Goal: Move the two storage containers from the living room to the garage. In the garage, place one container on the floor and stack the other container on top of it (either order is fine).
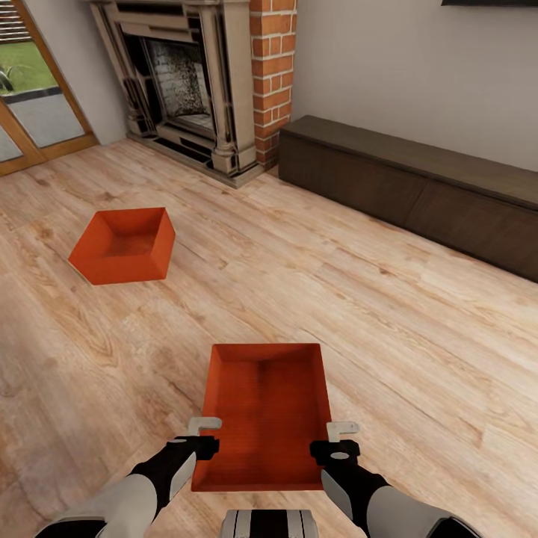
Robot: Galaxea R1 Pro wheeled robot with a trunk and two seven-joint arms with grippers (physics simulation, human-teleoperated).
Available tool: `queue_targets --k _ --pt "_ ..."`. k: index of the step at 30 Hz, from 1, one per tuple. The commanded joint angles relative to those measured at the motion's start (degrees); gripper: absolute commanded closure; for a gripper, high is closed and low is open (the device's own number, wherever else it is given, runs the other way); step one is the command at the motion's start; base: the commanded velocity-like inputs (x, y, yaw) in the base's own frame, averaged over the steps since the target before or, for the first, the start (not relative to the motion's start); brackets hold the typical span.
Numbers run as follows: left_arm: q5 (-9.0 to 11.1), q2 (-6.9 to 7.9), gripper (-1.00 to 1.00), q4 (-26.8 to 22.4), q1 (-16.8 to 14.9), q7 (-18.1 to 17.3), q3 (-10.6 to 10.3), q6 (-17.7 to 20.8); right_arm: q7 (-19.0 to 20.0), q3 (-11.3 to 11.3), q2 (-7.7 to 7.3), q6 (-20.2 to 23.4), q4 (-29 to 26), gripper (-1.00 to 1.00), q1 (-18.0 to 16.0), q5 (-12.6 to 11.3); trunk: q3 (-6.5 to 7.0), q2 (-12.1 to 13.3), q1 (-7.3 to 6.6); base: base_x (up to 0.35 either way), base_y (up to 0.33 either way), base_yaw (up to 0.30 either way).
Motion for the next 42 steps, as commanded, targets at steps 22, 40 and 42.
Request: queue_targets --k 22,40,42 --pt "-0.3 -0.03 -1.00 -0.1 0.0 0.2 0.2 0.3 -0.2 0.5 -0.06 0.0 0.0 -1.00 0.0 -0.5 -0.57 -1.2 0.65 0.000 0.000 0.000" --pt "-0.4 -0.24 -1.00 -0.1 0.0 0.8 0.2 0.4 -0.3 0.6 -0.04 0.0 0.0 -1.00 0.0 -0.5 -1.11 -2.4 1.31 0.000 0.000 0.000" --pt "-0.4 -0.26 -1.00 -0.1 0.0 0.8 0.3 0.4 -0.3 0.6 -0.07 0.0 0.0 -1.00 0.0 -0.5 -1.11 -2.4 1.31 0.000 0.000 0.000"
